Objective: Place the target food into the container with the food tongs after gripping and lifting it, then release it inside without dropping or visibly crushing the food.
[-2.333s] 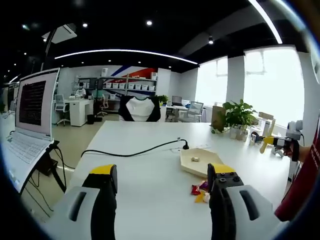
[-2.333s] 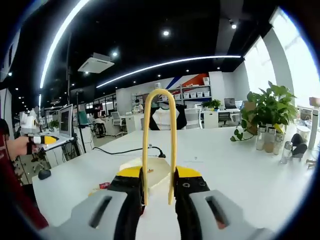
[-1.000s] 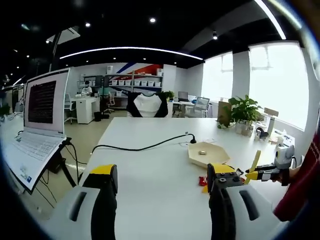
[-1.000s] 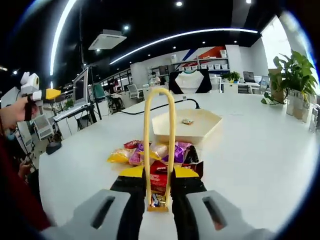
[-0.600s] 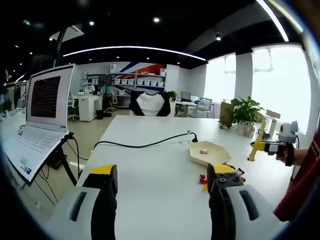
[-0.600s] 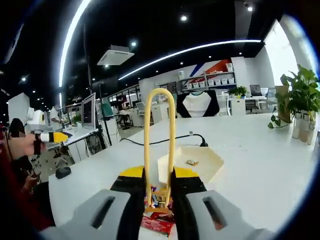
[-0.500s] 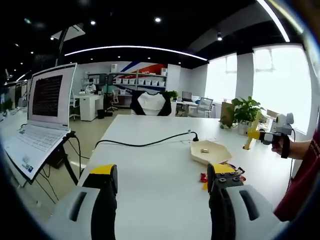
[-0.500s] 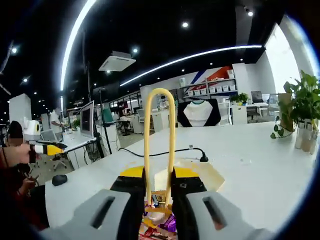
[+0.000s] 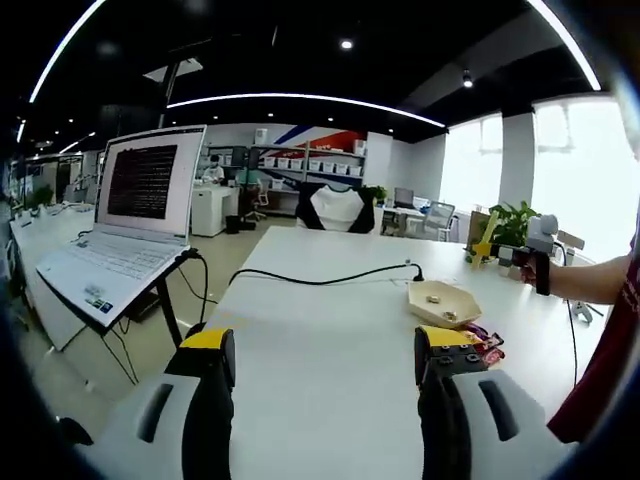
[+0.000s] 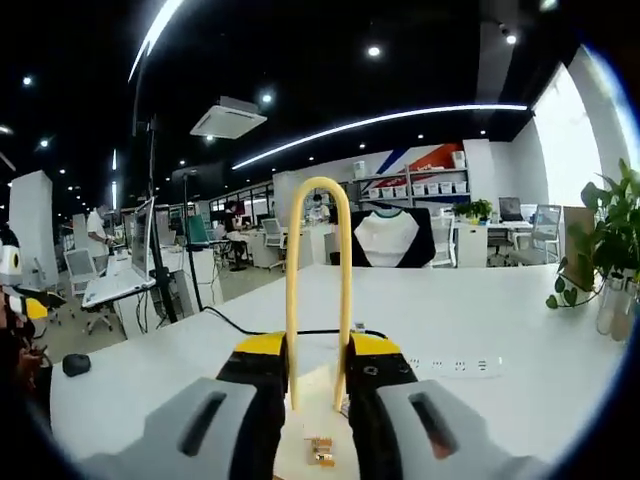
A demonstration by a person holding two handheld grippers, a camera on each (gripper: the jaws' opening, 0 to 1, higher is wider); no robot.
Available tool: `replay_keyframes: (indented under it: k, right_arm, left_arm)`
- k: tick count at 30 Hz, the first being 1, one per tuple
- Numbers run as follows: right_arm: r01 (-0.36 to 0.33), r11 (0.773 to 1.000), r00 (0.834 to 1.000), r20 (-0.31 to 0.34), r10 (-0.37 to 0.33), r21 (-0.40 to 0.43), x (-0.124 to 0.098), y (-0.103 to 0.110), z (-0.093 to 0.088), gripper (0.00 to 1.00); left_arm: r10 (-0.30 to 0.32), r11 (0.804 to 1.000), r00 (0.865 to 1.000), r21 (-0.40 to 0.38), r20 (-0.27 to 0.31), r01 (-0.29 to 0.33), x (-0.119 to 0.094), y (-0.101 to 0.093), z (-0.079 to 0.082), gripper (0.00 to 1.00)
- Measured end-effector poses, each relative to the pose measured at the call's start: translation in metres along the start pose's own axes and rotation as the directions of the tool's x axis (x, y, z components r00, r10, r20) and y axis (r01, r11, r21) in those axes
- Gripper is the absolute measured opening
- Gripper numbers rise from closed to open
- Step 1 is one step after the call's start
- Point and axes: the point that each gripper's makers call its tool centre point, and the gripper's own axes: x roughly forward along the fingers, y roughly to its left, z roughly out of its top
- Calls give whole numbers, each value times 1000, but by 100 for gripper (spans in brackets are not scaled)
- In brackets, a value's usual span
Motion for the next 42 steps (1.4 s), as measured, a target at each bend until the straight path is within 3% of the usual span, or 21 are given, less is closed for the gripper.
replay_keyframes:
  k: [13, 17, 28, 38, 42]
  right_arm:
    - [-41, 999, 998, 36, 41, -14, -61, 23, 17, 19]
    - [15, 1000, 999, 47, -15, -2, -95, 19, 11, 20]
    - [132, 991, 991, 12, -132, 7, -162, -1, -12, 20]
    - [214, 977, 976, -48, -212, 23, -200, -15, -47, 20]
    - [226, 973, 973, -45, -225, 34, -202, -12, -44, 20]
  left_arm:
    - [-84, 996, 996, 21, -5, 84, 28, -28, 3, 78]
    - [-116, 993, 993, 12, 20, 115, 38, -35, 13, 78]
    - [-187, 981, 982, 50, 8, 186, 62, -54, 19, 78]
    - [-208, 975, 978, 79, -7, 208, 68, -60, 20, 78]
    - [-212, 974, 977, 83, -8, 211, 69, -60, 20, 78]
